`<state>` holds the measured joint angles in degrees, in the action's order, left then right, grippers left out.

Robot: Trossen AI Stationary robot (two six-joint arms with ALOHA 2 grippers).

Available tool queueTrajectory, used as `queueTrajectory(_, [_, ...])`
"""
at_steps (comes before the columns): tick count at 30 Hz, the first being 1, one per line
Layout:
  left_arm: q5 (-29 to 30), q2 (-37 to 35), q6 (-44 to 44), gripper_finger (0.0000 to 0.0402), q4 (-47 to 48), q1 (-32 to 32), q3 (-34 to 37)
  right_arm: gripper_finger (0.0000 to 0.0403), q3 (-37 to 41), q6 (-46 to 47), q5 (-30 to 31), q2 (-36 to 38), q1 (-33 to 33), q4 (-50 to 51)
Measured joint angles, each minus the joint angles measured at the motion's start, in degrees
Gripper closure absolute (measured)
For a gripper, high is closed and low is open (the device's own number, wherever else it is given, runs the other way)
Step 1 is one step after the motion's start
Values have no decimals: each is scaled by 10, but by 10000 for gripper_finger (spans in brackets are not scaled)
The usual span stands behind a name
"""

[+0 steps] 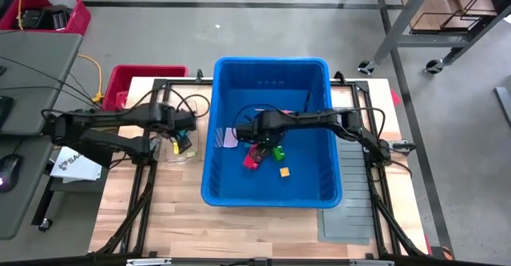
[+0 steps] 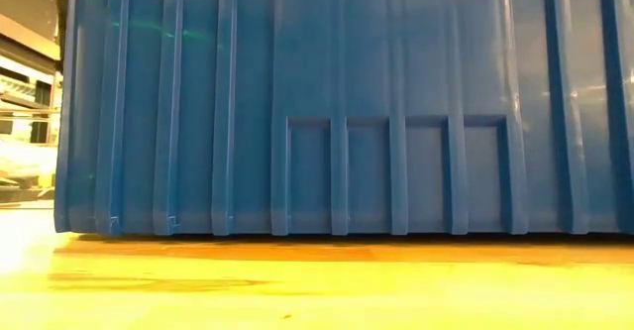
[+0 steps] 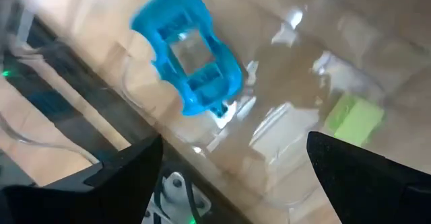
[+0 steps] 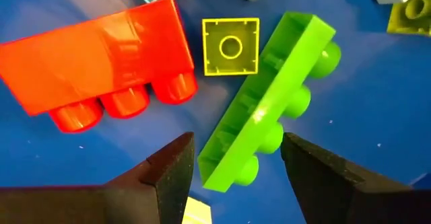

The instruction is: Sort blocks

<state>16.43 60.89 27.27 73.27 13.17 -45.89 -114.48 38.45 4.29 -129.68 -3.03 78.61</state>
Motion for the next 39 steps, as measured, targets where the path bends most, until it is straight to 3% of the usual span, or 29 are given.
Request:
queueTrajectory(6, [-9, -49, 51, 37, -4, -1, -2, 187, 0, 67, 50, -15, -10, -10])
queueTrajectory(12, [-36, -85, 52, 37, 3, 0, -1, 187, 0, 106, 35, -40, -25, -5])
queueTrajectory(25, [-67, -97, 55, 37, 6, -2, -2, 188, -3, 74, -3, -90, -28, -19])
queueTrajectory(28, [-67, -102, 55, 37, 6, -2, -3, 218, -2, 60, 11, -87, -24, -22])
queueTrajectory(31, [-66, -118, 33, 37, -5, -2, -28, 285, -1, 35, 37, -77, -19, -5])
queueTrajectory(39, [48, -173, -24, 37, -36, -2, -167, 287, -13, 47, 103, 13, -27, 38])
